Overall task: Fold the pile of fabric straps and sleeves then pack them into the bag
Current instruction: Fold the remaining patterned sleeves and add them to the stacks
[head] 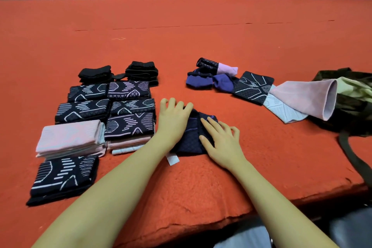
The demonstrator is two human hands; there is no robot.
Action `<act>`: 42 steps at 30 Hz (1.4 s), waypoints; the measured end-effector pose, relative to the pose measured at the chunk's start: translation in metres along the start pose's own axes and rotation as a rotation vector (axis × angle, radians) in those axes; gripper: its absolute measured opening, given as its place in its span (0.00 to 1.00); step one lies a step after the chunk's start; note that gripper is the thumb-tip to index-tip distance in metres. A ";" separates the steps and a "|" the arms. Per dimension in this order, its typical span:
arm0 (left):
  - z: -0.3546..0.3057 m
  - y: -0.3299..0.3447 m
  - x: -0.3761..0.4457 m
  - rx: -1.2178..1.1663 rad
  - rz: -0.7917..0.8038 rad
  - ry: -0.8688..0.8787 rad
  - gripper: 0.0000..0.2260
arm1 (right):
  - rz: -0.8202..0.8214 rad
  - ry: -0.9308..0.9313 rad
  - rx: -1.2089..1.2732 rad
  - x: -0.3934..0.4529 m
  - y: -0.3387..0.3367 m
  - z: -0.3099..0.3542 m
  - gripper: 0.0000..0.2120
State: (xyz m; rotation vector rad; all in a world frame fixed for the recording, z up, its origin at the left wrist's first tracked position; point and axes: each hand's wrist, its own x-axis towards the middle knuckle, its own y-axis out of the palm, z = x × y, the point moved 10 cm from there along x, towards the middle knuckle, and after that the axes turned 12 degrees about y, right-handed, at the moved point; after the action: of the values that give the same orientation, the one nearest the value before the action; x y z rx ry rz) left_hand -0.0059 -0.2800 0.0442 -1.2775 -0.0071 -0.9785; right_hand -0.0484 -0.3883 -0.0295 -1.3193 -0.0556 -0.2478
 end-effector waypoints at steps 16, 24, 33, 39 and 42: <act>-0.004 0.014 -0.037 -0.013 0.055 -0.032 0.32 | -0.107 0.053 -0.054 0.007 -0.002 0.006 0.29; -0.005 -0.013 -0.016 -0.691 -0.119 -0.320 0.21 | -0.040 0.098 0.169 -0.006 -0.003 -0.009 0.28; -0.061 0.030 -0.023 -1.129 0.243 -0.272 0.20 | -0.288 0.407 0.452 -0.018 -0.029 -0.052 0.29; -0.064 0.051 -0.044 -0.728 0.514 -0.085 0.23 | -0.252 0.370 0.395 -0.015 -0.023 -0.049 0.13; -0.062 0.055 -0.044 -0.741 0.522 -0.079 0.21 | -0.233 0.356 0.356 -0.016 -0.021 -0.046 0.13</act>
State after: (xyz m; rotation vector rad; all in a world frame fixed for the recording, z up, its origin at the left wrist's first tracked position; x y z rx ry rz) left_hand -0.0303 -0.3049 -0.0426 -1.8615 0.6494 -0.4731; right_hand -0.0733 -0.4350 -0.0237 -0.8989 0.0467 -0.6380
